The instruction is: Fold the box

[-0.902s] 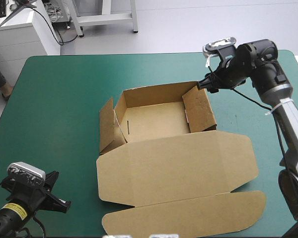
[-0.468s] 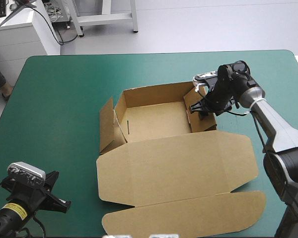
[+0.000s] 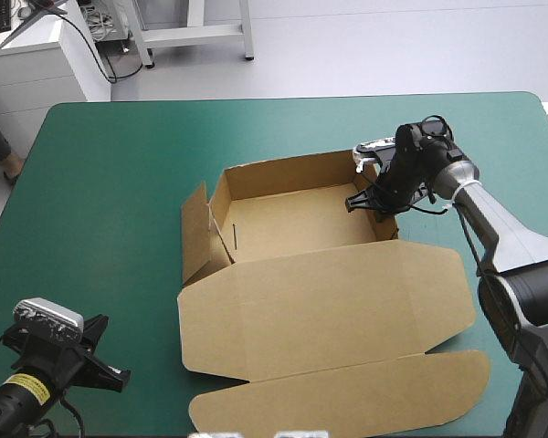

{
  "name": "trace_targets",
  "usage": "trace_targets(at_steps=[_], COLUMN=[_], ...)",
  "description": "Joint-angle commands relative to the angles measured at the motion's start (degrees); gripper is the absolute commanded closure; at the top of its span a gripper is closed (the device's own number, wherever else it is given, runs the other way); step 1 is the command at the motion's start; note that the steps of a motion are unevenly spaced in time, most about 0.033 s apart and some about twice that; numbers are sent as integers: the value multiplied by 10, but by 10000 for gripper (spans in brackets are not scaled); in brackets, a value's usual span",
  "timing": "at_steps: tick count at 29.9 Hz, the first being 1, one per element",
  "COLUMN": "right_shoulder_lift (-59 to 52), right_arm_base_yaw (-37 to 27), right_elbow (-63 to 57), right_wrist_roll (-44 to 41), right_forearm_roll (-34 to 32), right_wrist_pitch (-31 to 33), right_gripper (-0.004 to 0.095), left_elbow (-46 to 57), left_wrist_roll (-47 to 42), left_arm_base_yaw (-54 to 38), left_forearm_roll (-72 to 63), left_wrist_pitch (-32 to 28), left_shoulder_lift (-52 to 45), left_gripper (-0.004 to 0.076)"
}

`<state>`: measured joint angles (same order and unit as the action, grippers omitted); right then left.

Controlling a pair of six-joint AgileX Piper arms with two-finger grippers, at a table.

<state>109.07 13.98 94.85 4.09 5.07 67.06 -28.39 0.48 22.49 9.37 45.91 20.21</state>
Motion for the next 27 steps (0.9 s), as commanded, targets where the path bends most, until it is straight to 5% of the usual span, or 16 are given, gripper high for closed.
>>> trace_targets(at_steps=[1, 27], right_shoulder_lift=[-29, -300], right_arm_base_yaw=[0, -1], right_elbow=[24, 143], right_wrist_roll=[1, -41], right_forearm_roll=[-12, -101], right_wrist_pitch=[20, 46], right_gripper=[926, 927], left_elbow=[-15, -15], left_wrist_roll=[-5, 1], left_arm_base_yaw=[3, 3], left_forearm_roll=[3, -3], left_wrist_pitch=[-33, -59], left_shoulder_lift=[5, 5], left_gripper=[732, 699])
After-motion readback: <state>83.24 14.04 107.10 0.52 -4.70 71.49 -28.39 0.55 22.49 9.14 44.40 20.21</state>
